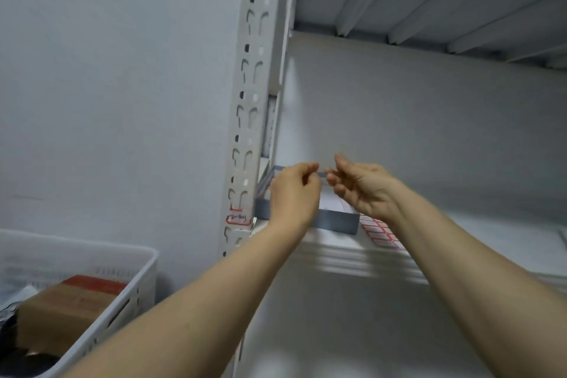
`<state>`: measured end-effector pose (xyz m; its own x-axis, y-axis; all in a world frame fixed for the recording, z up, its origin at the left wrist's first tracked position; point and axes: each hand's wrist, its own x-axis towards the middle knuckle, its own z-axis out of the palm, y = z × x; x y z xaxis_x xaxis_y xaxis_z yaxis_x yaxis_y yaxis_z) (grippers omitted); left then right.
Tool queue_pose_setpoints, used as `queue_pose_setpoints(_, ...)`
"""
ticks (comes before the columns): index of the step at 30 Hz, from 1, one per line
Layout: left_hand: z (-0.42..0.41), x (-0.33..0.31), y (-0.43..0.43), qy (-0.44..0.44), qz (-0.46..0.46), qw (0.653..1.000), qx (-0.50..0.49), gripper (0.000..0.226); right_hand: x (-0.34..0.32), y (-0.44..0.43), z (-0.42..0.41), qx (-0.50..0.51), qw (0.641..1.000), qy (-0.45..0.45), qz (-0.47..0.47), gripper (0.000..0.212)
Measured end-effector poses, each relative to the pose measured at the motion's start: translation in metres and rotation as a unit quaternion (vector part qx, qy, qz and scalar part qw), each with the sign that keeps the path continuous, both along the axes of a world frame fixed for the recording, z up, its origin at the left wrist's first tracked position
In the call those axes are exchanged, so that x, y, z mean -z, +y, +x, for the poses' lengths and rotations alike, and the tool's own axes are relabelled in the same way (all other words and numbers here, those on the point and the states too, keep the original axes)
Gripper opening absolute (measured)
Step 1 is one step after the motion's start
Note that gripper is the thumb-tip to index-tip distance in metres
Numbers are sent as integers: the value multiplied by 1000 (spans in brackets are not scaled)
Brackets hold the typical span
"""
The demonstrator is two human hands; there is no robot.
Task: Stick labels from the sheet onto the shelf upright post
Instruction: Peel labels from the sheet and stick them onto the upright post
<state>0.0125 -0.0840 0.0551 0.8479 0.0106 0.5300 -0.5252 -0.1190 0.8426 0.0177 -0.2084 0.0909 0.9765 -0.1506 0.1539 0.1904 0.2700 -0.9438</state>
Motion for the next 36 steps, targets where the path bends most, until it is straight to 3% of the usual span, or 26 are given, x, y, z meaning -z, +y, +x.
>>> queue_pose_setpoints(3,10,-10,-10,41,-49,997,39,35,1,-6,2,-22,999,15,22,29)
queue_pose_setpoints(7,14,-16,-23,36,-70,994,79,36,-4,-18,5,-60,994,58,69,59)
queue_pose_setpoints(12,23,-16,-31,-11,-59,998,27,23,-3,-24,6,-82,989,76,100,68)
queue_pose_setpoints(16,29,-16,-32,-123,60,990,-37,19,-2,-29,6,-82,984,92,126,66)
queue_pose_setpoints(19,36,-17,-29,-230,202,947,-93,19,-1,-35,4,-79,984,100,122,66)
queue_pose_setpoints(25,45,-23,-26,-261,315,903,-132,23,-3,-37,1,-83,984,107,118,67)
queue_pose_setpoints(27,47,-23,-27,-232,286,921,-124,20,-3,-37,1,-79,986,104,106,65)
queue_pose_setpoints(31,47,-26,-31,-28,119,992,-12,20,-3,-39,5,-43,993,90,65,57)
queue_pose_setpoints(36,45,-30,-29,125,-14,987,102,32,0,-45,10,-10,996,81,29,48)
